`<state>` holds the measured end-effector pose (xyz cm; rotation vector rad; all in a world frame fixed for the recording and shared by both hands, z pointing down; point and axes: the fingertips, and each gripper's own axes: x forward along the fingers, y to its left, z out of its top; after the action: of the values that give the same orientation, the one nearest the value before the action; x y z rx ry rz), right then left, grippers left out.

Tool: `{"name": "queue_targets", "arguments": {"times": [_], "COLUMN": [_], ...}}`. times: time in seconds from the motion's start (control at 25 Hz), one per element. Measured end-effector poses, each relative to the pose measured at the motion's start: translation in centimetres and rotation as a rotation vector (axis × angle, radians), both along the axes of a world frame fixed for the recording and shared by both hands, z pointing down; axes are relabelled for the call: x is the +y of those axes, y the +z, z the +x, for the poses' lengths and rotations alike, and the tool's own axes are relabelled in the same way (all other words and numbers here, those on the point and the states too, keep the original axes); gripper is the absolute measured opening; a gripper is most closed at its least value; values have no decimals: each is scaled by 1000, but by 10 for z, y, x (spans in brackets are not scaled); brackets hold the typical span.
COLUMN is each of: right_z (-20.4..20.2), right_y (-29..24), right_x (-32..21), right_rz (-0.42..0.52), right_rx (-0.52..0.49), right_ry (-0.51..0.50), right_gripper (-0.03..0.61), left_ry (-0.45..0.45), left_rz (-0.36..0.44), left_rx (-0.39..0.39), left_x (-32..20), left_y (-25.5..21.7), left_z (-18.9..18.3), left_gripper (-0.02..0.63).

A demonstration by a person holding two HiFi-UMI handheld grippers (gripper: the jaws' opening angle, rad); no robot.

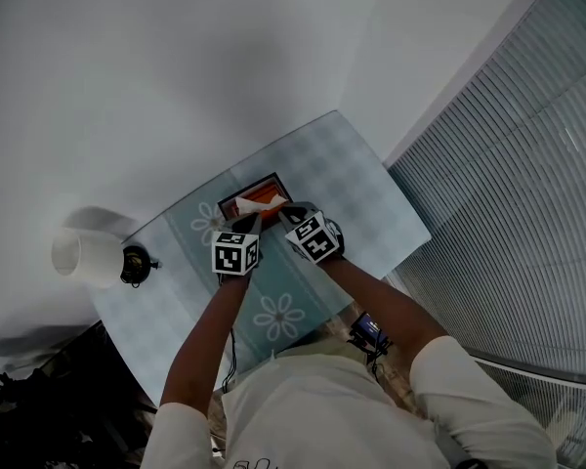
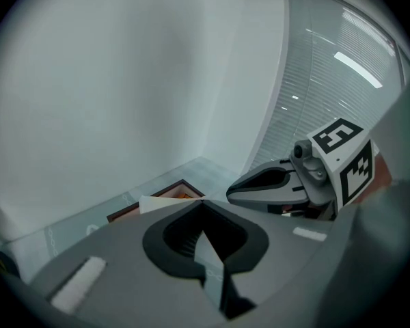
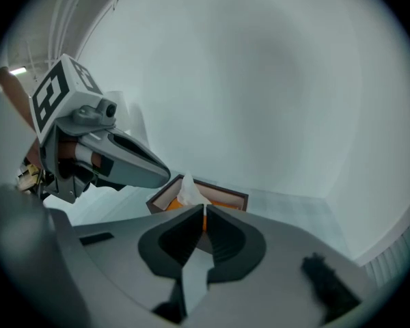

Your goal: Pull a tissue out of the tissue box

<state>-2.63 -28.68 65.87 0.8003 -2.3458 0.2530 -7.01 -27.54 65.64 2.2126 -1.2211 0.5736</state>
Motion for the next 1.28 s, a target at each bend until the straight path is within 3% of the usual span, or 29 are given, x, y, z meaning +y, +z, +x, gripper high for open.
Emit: {"name": "queue_targets", "arguments": {"times": [0.08,0.16,0.24,0.64,0.92,0.96,1.0,1.28], "right_z": [1,3,5,-3,-13,-13,-13,-13], "right_y": [4,7,12,32,50,50,49,42], "right_x": [-5,-11,-15,-23,-26,-26,-26,-20], "right_rz": [17,30,29,-11,-18,-17,-17,-22], "right_rx": [31,60,78,105,159,163,163,127], "right_ry": [-2,8,20,-64,-125,-128,-130,-106], "right_gripper": [23,124,161,198,191,136,36,15], "left_ry": [-1,-7,-14,-22,-13,-12,-12,-20], "left_rz": [-2,-6,-13,-32,-53,-54,-55,-49], "left_rx": [-3,-5,-4,13,26,26,26,29], "left_x": [-2,-3,-4,-8,-7,-8,-8,-7], "left_y": [2,4,6,9,17,17,16,14], "left_z": [-1,-3,-6,-11,-6,-6,-6,-11], "left_gripper": [8,8,8,7,8,8,8,8]}}
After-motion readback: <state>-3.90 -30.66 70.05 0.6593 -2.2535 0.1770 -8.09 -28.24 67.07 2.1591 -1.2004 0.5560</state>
